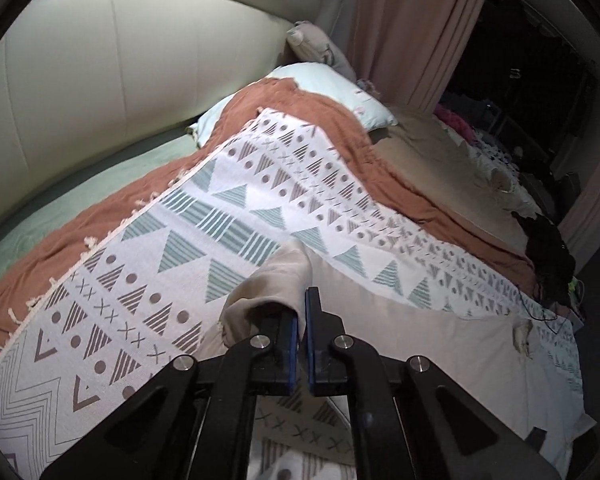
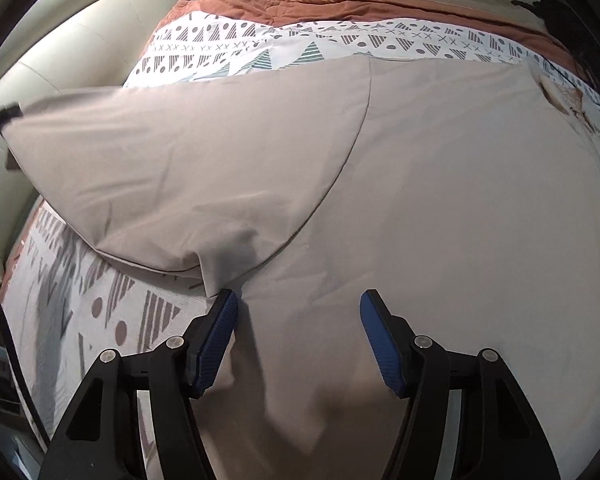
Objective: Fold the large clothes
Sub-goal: 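Close the left gripper on the sleeve cuff, then lift the sleeve with the left gripper and lay it across the jacket body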
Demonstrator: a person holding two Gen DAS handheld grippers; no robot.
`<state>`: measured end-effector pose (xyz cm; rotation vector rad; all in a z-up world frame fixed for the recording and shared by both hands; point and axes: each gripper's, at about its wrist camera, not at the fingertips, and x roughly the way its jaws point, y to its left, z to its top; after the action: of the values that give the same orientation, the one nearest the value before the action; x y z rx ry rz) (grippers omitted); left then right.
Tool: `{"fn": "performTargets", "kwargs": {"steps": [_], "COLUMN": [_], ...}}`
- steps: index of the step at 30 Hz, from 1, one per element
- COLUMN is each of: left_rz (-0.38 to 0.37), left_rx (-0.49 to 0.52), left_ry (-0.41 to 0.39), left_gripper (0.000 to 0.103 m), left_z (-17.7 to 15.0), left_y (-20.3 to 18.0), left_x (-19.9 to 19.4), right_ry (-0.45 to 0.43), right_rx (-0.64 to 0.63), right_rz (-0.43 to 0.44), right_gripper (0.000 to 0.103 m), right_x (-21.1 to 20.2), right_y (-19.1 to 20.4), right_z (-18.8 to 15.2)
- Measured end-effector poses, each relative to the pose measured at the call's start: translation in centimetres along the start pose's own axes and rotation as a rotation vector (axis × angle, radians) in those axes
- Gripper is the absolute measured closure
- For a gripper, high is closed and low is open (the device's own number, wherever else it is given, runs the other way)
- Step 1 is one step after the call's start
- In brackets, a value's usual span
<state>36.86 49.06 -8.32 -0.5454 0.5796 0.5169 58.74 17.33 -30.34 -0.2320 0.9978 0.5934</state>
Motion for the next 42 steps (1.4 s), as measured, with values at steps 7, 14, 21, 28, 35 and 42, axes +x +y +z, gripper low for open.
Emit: {"fn": "performTargets", "kwargs": {"steps": [7,14,21,28,35,42], "left_rz": [-0.125,-0.213,-0.297,-0.374,-0.442,-0.486], "left_rx": [0.117,0.186,0.259,0.309,0.364,0.393], "left_ry": [-0.061,-0.085,-0.076,-0.029,0.034,0.116], "left_gripper": [0.097,0.098,0.098,0.098,0.098,0.098], "left_z": [2.5,3.1,2.1,-0.8,-4.3,-7.6], "left_y": [-8.5,-15.7,-23.1,-29.9,-36.0,-41.6], "left_x": [-5.6,-9.1,-11.0,-10.7,-8.8,-5.2], "right_ry": [0.025,-0.065,-0.145,-0.216,-0.203,-0.218], "right_rx": [0.053,0.105,0.227,0.284,0.344,0.462], "right_rz": [0.057,0.069,0.022,0.018,0.012,0.073], "right_gripper": [0.041,0.029,0.018,0.015,0.012,0.012], "right_x": [-0.5,-5.5,-10.5,-15.1,-16.8,-17.4], "right_y": [-1.0,-3.9,-8.8,-11.7,-16.3,-21.6], "right_z": [0.1,-0.5,-3.3,-6.5,-9.1,-8.7]}}
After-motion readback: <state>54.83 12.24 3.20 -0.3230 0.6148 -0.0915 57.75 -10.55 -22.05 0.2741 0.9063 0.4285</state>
